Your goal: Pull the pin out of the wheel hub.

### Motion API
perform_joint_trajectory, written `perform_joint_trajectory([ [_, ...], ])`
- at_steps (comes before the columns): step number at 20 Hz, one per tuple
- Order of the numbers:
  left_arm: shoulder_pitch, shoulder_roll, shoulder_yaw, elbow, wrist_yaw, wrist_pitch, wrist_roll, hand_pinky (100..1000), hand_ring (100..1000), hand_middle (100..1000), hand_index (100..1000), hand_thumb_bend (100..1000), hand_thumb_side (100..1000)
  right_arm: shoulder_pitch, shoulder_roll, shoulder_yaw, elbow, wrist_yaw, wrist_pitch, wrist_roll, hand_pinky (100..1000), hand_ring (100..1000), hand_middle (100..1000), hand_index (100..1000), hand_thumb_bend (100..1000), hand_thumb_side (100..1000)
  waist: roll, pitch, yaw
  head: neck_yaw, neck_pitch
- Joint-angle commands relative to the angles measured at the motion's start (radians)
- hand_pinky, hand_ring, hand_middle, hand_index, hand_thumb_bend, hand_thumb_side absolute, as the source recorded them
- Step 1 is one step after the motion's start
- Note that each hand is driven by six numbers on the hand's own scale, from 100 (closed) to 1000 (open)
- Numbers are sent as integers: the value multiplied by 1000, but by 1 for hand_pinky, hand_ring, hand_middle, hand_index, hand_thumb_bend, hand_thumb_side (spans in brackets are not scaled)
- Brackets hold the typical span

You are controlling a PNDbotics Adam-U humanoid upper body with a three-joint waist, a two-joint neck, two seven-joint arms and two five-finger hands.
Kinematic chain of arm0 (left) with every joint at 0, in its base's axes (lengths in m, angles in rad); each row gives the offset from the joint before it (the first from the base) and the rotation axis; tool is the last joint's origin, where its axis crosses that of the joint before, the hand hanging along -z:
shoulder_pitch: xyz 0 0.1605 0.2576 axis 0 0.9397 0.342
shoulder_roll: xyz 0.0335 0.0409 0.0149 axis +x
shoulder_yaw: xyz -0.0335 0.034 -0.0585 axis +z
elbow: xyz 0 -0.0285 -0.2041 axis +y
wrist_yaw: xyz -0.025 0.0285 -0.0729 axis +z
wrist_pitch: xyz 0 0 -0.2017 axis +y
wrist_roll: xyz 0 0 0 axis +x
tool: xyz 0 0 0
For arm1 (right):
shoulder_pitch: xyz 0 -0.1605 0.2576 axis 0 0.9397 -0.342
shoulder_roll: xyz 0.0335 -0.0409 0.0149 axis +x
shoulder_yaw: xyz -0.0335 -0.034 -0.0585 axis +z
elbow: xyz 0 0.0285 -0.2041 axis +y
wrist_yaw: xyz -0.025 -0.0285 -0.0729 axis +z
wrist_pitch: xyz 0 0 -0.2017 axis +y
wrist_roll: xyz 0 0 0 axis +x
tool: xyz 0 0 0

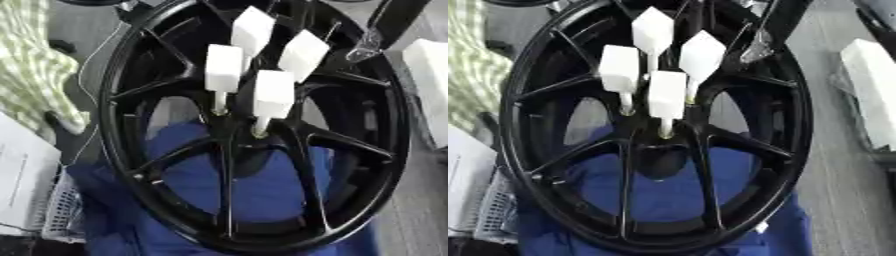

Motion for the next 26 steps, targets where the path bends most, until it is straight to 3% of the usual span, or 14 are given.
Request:
perform_joint_trajectory([
  [1, -3, 12, 12, -13, 1, -2, 5, 784, 714, 710, 802, 541, 647, -8, -38, -18, -18, -6, -5, 8, 817, 661, 651, 711, 495, 100, 1, -20, 1, 3, -7],
  [20, -3, 10, 13, -12, 1, -2, 6, 785, 713, 709, 801, 538, 647, 4, -38, -15, -31, 55, 20, -9, 799, 661, 654, 712, 535, 100, -3, -22, 7, 11, -10],
  [21, -3, 9, 14, -12, 1, -1, 7, 785, 712, 709, 801, 538, 647, 5, -40, -14, -30, 57, 25, -12, 766, 661, 653, 715, 536, 159, -4, -22, 6, 13, -10],
  [26, -1, 7, 15, -11, 0, -1, 8, 785, 711, 709, 801, 537, 645, 12, -49, -6, -63, 70, 90, -44, 747, 665, 655, 720, 544, 222, -6, -24, 4, 20, -13],
])
